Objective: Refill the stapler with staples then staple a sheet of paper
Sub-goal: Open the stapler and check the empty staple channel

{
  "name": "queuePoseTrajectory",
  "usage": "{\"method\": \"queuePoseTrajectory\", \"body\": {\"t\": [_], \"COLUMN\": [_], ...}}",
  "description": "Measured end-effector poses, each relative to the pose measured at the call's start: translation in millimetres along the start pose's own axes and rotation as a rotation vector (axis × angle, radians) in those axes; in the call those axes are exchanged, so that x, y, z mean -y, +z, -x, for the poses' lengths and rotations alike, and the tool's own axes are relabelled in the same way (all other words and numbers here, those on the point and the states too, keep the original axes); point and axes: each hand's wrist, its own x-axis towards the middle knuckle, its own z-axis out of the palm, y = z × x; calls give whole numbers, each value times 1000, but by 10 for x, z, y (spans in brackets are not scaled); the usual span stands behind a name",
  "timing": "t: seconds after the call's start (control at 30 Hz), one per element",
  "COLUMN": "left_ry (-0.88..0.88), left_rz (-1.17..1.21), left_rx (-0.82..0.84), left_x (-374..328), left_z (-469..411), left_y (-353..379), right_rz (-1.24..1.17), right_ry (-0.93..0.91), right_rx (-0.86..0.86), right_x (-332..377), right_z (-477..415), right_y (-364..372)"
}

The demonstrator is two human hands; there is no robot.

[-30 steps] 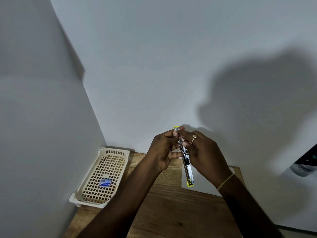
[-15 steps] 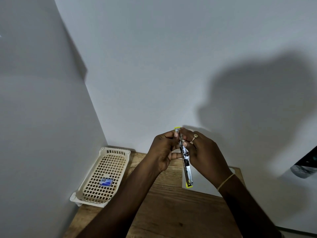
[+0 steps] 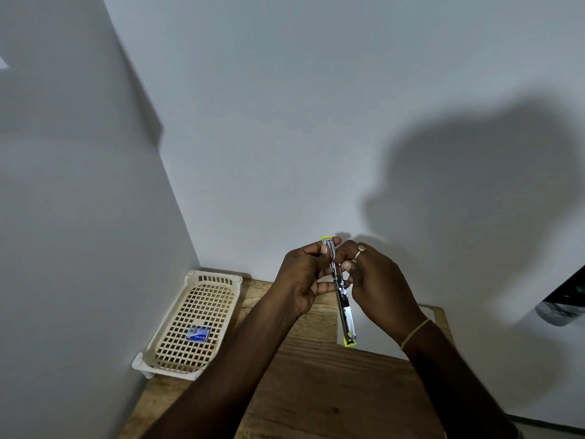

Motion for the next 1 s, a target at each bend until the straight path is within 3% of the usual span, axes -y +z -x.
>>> {"method": "queuePoseTrajectory", "body": {"t": [0.27, 0.43, 1.0], "left_ry": [14, 3, -15], "left_rz": [-130, -172, -137], "left_rx": [-58, -83, -108], "left_x": [53, 111, 210], "left_z": [14, 58, 84], "left_y": [40, 60, 68], "right_rz": [5, 34, 57], "right_ry": [19, 43, 25], "right_rx": [-26, 48, 89], "right_x": [-12, -12, -104], "right_z": [56, 23, 75], "right_y": [98, 114, 184]}}
